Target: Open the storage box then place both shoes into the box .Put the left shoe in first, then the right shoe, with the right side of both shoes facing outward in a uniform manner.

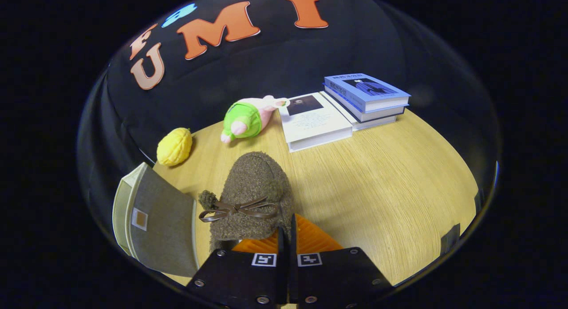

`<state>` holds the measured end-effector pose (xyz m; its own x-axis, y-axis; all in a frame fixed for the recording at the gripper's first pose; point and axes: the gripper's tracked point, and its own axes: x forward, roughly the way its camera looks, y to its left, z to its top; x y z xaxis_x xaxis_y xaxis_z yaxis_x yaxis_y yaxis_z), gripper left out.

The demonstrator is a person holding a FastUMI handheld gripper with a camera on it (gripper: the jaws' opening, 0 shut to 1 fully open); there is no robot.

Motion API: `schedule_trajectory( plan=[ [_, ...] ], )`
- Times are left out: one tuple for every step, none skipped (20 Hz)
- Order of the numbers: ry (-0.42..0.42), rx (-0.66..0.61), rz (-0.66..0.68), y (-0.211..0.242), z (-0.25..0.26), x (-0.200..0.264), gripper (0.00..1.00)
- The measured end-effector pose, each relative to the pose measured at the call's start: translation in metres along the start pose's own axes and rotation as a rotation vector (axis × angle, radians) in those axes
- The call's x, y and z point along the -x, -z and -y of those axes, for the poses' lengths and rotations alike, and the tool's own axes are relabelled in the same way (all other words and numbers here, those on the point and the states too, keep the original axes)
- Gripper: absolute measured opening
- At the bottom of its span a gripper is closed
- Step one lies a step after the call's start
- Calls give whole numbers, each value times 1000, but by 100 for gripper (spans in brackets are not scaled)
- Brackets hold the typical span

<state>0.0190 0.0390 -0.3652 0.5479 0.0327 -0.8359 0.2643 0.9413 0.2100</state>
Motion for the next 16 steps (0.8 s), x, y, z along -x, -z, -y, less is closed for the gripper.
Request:
schedule_trajectory(
  plan=[
    [-33, 4, 13, -5, -14, 8, 3],
    [-62, 7, 22, -9, -27, 16, 3],
    [-90, 18, 33, -13, -41, 25, 3],
    [-113, 28, 44, -17, -55, 32, 3],
    [-133, 42, 54, -22, -68, 39, 3],
    [-149, 53, 64, -25, -79, 45, 3],
    [-164, 65, 72, -31, -90, 52, 3],
    [-178, 77, 77, -33, -100, 57, 3],
    [-191, 85, 84, -35, -111, 60, 3],
    [-203, 93, 88, -38, -122, 63, 3],
    [-215, 98, 91, -39, -133, 68, 3],
    [-227, 104, 93, -41, -143, 69, 3],
    [-238, 106, 95, -42, -154, 72, 3],
    [-249, 115, 94, -43, -164, 72, 3],
    [-260, 122, 92, -43, -176, 74, 3],
    [-270, 131, 90, -41, -188, 76, 3]
  ],
)
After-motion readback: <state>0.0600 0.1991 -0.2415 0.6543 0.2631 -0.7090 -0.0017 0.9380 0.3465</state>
